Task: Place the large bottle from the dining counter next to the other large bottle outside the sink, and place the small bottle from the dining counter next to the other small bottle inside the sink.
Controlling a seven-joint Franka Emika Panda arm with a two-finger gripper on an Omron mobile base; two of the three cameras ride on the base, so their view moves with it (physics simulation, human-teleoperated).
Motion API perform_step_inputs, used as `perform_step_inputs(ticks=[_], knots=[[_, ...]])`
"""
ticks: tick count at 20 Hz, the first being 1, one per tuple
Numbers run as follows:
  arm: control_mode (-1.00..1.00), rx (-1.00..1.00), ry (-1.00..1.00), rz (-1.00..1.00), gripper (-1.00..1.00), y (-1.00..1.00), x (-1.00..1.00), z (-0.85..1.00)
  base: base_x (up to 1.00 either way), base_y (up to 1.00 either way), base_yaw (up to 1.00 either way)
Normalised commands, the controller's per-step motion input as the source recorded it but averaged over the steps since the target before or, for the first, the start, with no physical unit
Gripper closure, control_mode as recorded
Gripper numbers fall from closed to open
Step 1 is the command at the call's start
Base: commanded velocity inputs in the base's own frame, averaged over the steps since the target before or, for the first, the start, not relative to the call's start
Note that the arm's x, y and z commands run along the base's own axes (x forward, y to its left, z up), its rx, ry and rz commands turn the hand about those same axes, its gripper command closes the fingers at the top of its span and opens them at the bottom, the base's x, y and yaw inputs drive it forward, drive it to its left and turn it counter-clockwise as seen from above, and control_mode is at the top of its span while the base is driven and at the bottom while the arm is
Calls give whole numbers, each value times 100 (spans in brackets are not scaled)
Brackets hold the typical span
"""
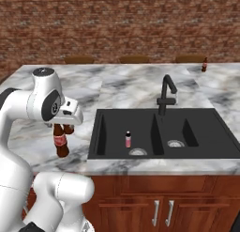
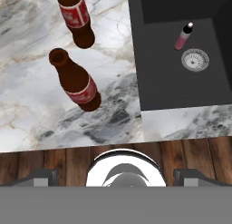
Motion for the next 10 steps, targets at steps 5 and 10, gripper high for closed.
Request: perform_step_inputs(ticks=[5, 10], knots=[[100, 0, 0, 0, -100, 0, 0, 0, -100, -30, -9], [100, 0, 0, 0, -100, 0, 0, 0, -27, -74, -4]])
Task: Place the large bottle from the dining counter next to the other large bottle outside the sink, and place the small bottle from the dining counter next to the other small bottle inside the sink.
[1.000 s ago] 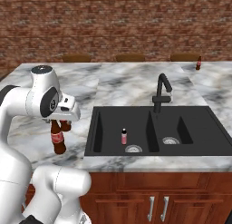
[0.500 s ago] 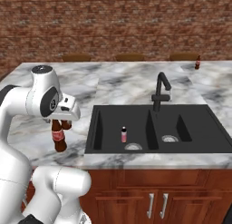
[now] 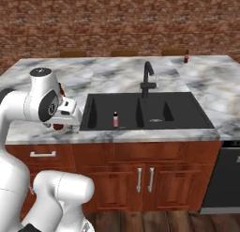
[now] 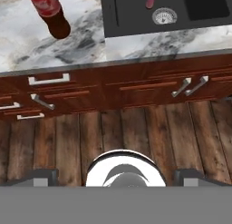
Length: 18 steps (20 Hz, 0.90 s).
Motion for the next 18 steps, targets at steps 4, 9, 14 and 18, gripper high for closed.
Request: perform_step_inputs(ticks=[4, 9, 14, 18], knots=[[100, 0, 0, 0, -100, 0, 0, 0, 7, -100, 12], [100, 0, 0, 0, -100, 0, 0, 0, 3, -100, 33], [100, 0, 0, 0, -100, 0, 0, 0, 0, -100, 36], [100, 0, 0, 0, -100, 0, 0, 0, 0, -100, 33]])
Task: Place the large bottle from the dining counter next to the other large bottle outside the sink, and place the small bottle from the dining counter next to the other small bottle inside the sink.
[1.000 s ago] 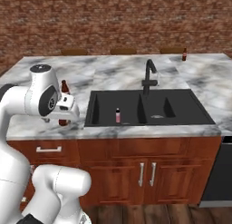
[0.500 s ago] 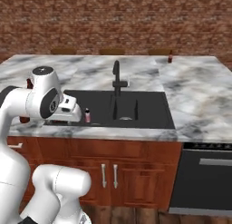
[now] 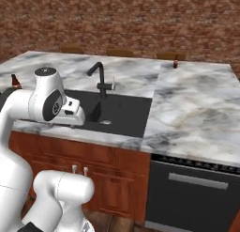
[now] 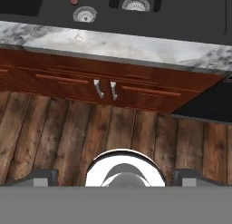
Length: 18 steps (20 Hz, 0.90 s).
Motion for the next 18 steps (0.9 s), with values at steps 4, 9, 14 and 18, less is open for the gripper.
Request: perform_step_inputs(ticks=[4, 9, 14, 18], knots=[[100, 0, 0, 0, -100, 0, 0, 0, 0, -100, 33], [100, 0, 0, 0, -100, 0, 0, 0, 0, -100, 35], [100, 0, 0, 0, -100, 0, 0, 0, 20, -100, 39], [100, 0, 0, 0, -100, 0, 0, 0, 31, -100, 48]])
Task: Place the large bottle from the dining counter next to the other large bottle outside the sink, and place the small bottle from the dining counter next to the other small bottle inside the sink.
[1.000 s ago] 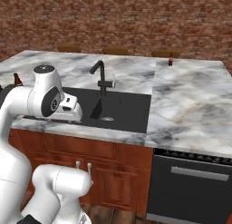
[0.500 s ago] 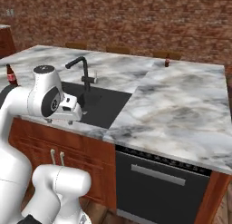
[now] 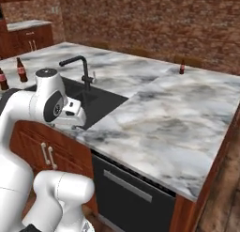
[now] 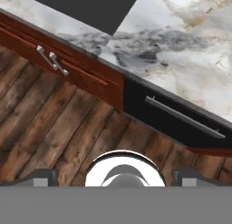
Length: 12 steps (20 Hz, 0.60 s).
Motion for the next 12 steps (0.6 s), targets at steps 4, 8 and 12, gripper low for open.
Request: perform_step_inputs(ticks=[4, 8, 12], knots=[[100, 0, 0, 0, -100, 0, 0, 0, 2, -100, 53], [100, 0, 0, 0, -100, 0, 0, 0, -23, -89, 57], [100, 0, 0, 0, -100, 0, 0, 0, -28, -91, 62]])
